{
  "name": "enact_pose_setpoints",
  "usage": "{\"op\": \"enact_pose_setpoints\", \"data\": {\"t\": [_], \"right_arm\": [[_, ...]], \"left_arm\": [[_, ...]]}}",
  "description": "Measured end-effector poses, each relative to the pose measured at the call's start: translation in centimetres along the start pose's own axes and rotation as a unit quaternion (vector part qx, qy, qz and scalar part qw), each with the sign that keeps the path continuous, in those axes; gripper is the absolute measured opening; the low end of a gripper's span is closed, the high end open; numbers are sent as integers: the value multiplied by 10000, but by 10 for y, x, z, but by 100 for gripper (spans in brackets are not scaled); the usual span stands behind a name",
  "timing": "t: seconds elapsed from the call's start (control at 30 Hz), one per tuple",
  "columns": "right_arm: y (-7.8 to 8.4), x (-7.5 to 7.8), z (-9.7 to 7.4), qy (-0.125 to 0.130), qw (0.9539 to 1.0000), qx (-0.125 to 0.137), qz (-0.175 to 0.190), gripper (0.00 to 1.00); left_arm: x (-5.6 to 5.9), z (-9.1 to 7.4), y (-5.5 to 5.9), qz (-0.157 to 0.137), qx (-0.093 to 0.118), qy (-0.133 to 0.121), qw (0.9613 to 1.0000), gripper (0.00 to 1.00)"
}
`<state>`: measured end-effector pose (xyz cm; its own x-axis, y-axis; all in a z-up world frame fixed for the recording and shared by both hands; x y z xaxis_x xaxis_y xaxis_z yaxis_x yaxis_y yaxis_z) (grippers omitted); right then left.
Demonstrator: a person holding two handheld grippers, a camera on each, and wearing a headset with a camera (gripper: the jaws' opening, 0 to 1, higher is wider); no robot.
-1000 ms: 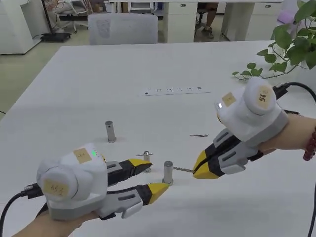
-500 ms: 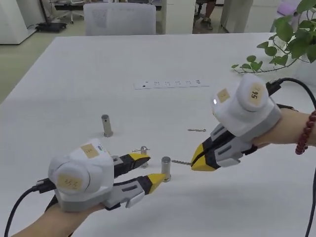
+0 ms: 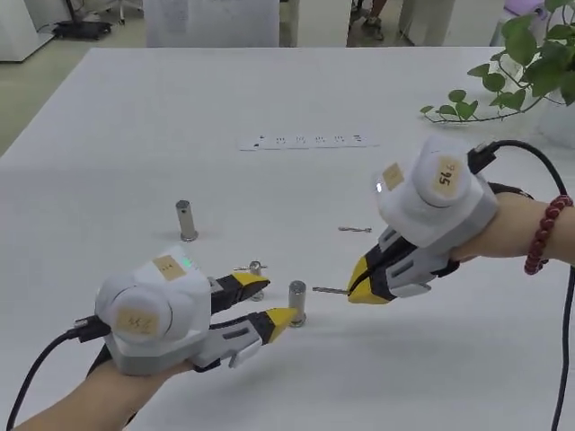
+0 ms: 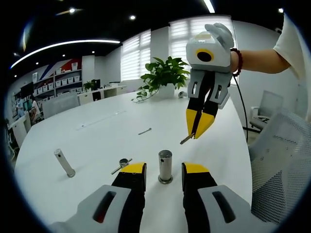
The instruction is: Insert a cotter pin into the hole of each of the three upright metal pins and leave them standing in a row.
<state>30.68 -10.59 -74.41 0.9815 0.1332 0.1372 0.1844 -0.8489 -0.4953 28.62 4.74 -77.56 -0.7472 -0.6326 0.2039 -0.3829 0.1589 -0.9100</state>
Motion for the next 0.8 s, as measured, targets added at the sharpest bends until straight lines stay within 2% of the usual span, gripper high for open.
{"op": "enact_pose_setpoints", "data": {"t": [0.23,0.8], "right_arm": [[6,8,7,-48,9999,-127,-22,4],[9,15,19,-169,9995,-245,-110,4]], "left_arm": [[-5,7,6,19,-151,12,9999,28],[-4,22,14,-20,-255,111,9996,23]]}}
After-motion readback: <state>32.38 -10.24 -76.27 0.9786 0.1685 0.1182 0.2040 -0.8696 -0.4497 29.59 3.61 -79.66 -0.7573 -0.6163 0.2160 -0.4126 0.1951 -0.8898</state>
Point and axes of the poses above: the centre of the closed fingertips' face, and the gripper's own axes: z roughly forward along the fingers, x roughly to its right, y roughly out of its underside, the point moved 7 cm from there along -z, roughly backward along the fingers, and after that the axes turned 12 degrees about -z, right-handed, at the moved point
